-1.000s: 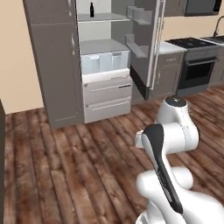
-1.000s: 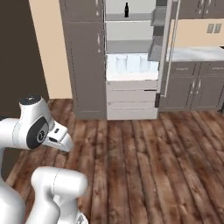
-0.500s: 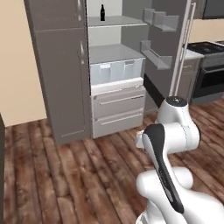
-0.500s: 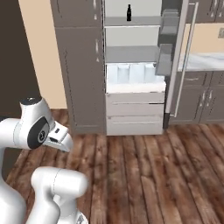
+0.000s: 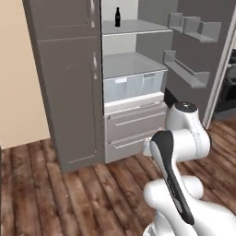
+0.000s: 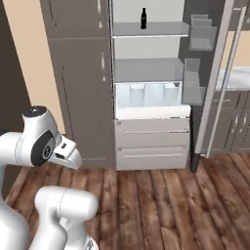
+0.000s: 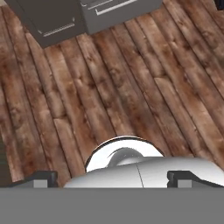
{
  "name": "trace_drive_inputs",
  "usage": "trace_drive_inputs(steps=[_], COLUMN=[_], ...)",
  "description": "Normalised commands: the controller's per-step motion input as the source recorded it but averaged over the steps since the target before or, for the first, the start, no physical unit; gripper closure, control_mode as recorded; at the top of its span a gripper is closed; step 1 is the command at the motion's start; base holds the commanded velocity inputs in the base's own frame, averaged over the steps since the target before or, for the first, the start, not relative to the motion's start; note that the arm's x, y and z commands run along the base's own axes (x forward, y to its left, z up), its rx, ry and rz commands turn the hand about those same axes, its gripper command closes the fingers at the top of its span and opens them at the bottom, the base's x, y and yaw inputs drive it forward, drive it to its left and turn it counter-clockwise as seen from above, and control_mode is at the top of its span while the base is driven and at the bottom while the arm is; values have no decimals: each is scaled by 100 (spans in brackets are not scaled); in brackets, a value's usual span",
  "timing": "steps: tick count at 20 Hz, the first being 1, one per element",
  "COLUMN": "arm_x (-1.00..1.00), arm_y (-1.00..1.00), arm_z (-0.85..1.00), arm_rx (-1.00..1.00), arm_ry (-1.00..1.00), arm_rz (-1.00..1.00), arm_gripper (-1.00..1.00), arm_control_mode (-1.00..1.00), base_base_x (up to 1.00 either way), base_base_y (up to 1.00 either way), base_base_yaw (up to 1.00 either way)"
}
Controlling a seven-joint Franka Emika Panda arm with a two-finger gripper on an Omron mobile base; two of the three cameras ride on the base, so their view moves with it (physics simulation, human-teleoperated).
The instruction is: Open the fridge, grab two sodas, and place both sodas inside the bowl with ice on the dining counter.
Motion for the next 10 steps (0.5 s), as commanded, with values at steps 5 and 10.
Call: trace_drive_inputs(steps=[5,10], arm_x=[0,0], arm_y=[0,0], arm_z=[0,0], arm_rx=[0,0], arm_ry=[0,0], arm_rz=[0,0], arm_gripper=[-100,-100], arm_control_mode=[100,100], base_base_x=[82,78], base_base_y=[0,0], base_base_yaw=[-10,-9])
